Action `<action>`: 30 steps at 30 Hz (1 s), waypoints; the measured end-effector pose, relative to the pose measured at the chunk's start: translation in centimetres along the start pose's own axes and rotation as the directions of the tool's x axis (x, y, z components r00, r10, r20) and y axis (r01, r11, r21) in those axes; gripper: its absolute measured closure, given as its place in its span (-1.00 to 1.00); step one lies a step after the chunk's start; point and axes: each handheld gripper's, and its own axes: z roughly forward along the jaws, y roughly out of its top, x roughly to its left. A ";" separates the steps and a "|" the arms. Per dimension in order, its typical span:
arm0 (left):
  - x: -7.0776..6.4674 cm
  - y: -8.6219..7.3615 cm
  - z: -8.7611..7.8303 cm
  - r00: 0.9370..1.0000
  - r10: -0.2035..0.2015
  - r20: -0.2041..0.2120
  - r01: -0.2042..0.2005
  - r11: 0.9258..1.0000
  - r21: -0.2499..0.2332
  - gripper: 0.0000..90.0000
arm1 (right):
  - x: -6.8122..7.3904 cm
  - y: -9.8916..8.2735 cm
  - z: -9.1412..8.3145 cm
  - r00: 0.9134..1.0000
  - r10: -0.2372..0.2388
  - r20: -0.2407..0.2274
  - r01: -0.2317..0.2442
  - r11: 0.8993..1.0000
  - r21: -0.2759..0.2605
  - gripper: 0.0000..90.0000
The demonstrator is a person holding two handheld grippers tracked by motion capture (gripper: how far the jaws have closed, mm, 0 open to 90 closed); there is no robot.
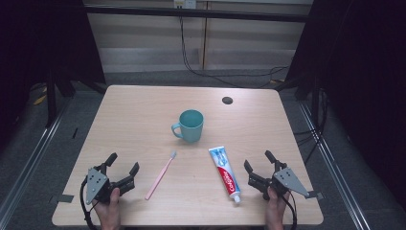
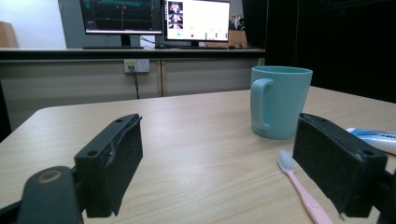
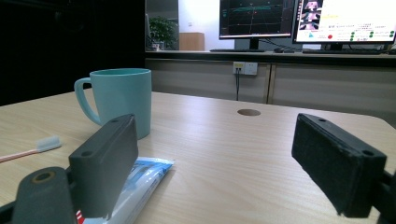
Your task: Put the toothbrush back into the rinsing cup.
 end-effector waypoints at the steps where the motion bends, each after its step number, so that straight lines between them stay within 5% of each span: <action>1: 0.1 0.0 0.0 1.000 0.000 -0.005 0.000 1.000 0.007 -0.64 | 0.0 0.0 0.0 1.000 0.000 0.000 0.000 1.000 0.000 -0.69; 10: 0.2 0.0 0.1 1.000 -0.020 0.004 0.020 1.000 0.003 -0.65 | 0.0 0.0 0.0 1.000 0.001 -0.002 -0.001 1.000 0.001 -0.67; 17: 0.7 0.6 0.5 0.993 -0.093 0.071 0.087 0.993 0.086 -0.64 | 0.0 0.0 0.0 1.000 0.002 -0.002 -0.002 1.000 0.001 -0.67; 19: 0.5 1.2 0.4 0.992 -0.096 0.078 0.084 0.987 0.138 -0.58 | 0.0 0.0 0.0 1.000 0.001 0.000 -0.001 1.000 0.003 -0.67; 21: 0.4 1.7 0.4 0.985 -0.128 0.118 0.108 0.981 0.164 -0.41 | 0.0 0.0 0.0 1.000 0.000 0.002 0.000 1.000 0.003 -0.67; 26: 0.3 3.0 0.6 0.981 -0.137 0.136 0.105 0.970 0.218 -0.42 | 0.0 0.0 0.0 1.000 0.001 0.007 -0.001 1.000 0.003 -0.67; 28: 0.3 3.3 0.8 0.976 -0.158 0.150 0.117 0.962 0.247 -0.42 | 0.0 0.0 0.0 1.000 0.002 0.006 -0.002 1.000 0.004 -0.67; 30: 0.2 3.4 1.1 0.978 -0.146 0.153 0.098 0.955 0.280 -0.35 | 0.0 0.0 0.1 1.000 0.003 0.009 -0.003 1.000 0.005 -0.67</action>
